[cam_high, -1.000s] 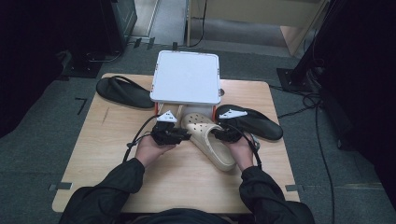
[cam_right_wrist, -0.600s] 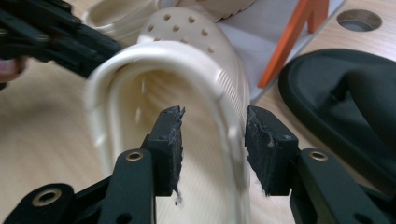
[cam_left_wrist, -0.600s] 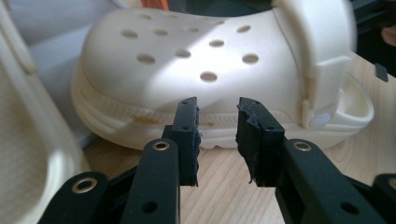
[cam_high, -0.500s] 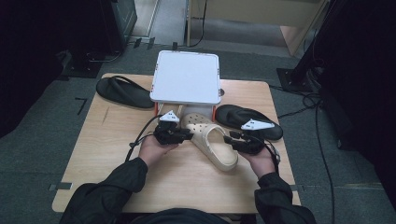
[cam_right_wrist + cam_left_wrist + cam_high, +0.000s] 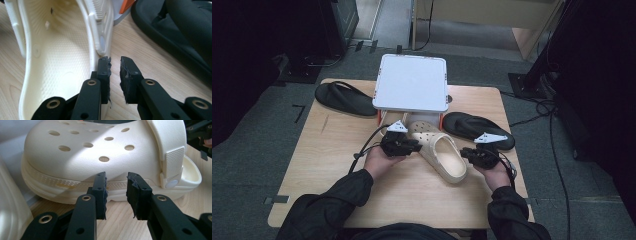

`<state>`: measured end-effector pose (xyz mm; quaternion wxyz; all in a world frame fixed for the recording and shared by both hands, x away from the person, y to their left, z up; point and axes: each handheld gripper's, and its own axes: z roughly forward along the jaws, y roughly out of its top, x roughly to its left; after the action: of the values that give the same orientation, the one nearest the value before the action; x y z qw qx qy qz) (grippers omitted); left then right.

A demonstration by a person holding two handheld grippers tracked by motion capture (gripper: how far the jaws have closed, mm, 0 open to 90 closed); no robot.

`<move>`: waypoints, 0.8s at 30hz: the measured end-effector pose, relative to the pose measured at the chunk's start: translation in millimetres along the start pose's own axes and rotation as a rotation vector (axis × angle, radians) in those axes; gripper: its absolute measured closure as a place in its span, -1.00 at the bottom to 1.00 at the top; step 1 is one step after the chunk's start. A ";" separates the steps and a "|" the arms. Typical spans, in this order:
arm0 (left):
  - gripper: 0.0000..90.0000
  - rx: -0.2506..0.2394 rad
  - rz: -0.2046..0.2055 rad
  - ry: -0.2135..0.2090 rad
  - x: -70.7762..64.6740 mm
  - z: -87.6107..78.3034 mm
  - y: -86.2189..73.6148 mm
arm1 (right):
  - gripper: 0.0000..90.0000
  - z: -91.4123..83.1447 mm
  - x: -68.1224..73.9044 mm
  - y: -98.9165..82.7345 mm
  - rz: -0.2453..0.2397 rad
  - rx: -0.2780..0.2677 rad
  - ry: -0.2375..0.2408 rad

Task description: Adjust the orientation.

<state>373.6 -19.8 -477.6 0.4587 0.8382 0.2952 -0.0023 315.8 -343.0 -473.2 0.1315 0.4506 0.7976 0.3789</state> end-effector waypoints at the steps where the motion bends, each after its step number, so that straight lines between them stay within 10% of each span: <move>1: 0.54 0.001 0.000 0.003 -0.4 0.1 0.0 | 0.74 -0.2 1.9 -0.2 0.000 -0.002 -0.012; 24: 0.54 -0.014 -0.009 0.034 7.6 0.4 3.6 | 0.99 0.9 28.5 -3.9 -0.010 0.016 0.053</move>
<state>381.8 -17.8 -477.2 0.4593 0.8335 0.3069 0.0119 297.9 -320.5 -472.8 0.1085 0.4374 0.8059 0.3839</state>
